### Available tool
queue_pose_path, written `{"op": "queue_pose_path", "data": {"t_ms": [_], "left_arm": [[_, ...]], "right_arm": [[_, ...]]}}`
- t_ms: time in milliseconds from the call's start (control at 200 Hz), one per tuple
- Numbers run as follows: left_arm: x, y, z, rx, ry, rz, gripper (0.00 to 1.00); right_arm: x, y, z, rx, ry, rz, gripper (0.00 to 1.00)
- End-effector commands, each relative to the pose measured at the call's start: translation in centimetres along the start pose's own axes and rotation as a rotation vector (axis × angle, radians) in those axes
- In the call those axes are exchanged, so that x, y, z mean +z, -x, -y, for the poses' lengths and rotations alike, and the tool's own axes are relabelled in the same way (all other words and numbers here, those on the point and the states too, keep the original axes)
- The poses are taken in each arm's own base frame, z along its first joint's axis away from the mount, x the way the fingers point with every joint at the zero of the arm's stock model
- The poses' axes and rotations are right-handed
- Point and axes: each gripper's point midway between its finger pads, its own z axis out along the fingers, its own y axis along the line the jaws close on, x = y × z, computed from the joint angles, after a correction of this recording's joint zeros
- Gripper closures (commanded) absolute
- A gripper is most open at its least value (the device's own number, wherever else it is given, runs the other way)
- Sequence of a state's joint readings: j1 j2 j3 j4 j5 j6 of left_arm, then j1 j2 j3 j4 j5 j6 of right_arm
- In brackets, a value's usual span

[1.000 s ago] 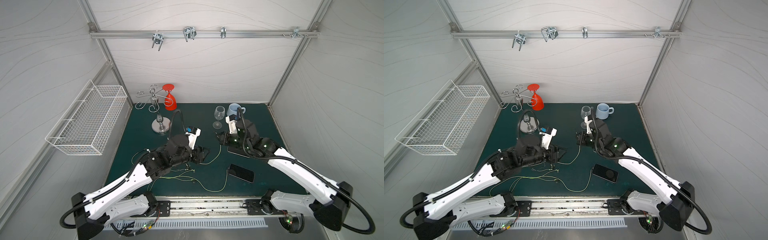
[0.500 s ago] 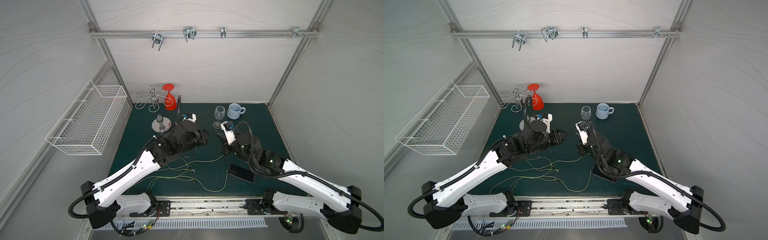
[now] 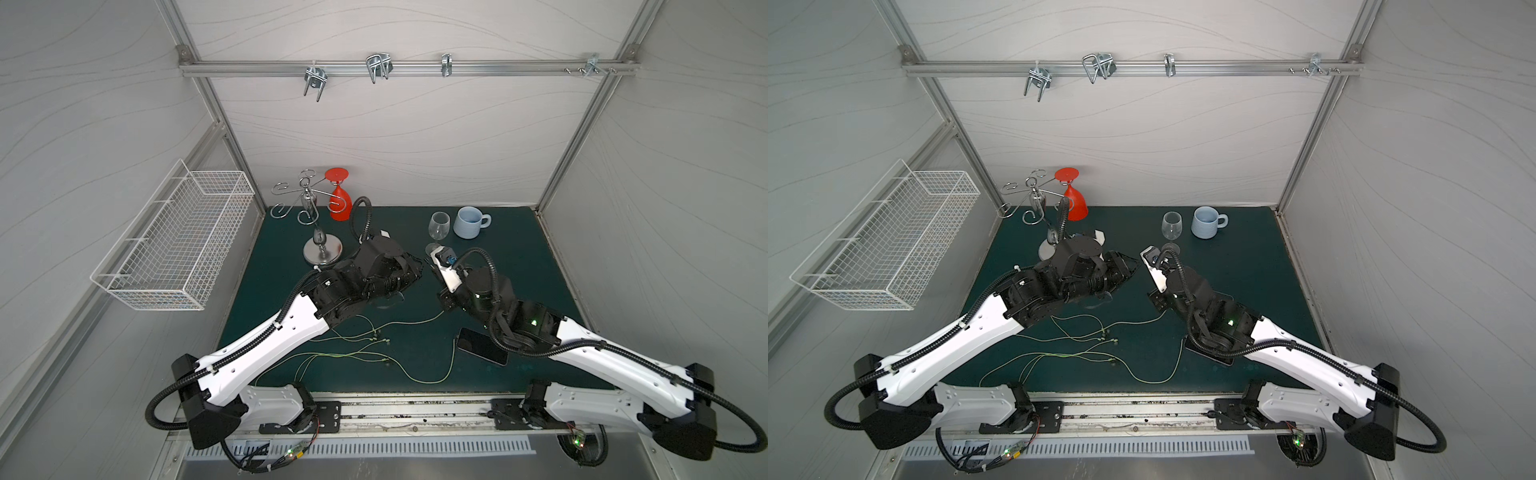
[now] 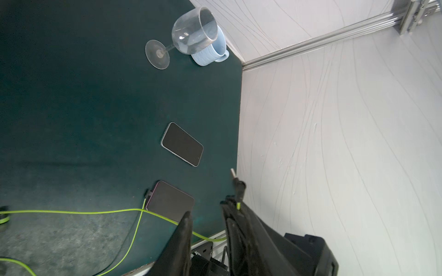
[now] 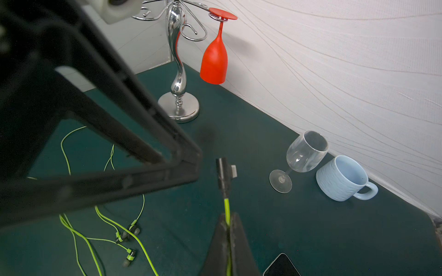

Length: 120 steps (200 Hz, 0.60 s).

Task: Plug wired earphones into phones
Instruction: Pick up the wired earphone from the center of the board.

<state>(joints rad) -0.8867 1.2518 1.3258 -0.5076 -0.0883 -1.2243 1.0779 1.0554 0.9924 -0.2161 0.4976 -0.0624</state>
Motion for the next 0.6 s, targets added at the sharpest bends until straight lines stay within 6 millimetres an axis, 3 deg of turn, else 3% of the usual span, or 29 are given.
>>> {"op": "queue_pose_path", "data": {"t_ms": [0,110,335,595], "left_arm": [[0.0,0.3,2.9,-0.046,-0.097,0.005,0.62],[0.0,0.6,3.2,-0.023,-0.100,0.021,0.64],[0.2,0.6,2.5,-0.015,-0.077,0.030,0.80],[0.5,0.3,2.4,0.000,-0.062,0.024,0.81]], "right_arm": [[-0.1,1.6,-0.4,-0.022,0.002,0.050,1.00],[-0.1,1.7,-0.8,-0.035,0.001,0.053,1.00],[-0.1,1.9,-1.2,-0.042,0.001,0.063,1.00],[-0.4,2.0,-1.5,-0.058,-0.004,0.073,1.00]]}}
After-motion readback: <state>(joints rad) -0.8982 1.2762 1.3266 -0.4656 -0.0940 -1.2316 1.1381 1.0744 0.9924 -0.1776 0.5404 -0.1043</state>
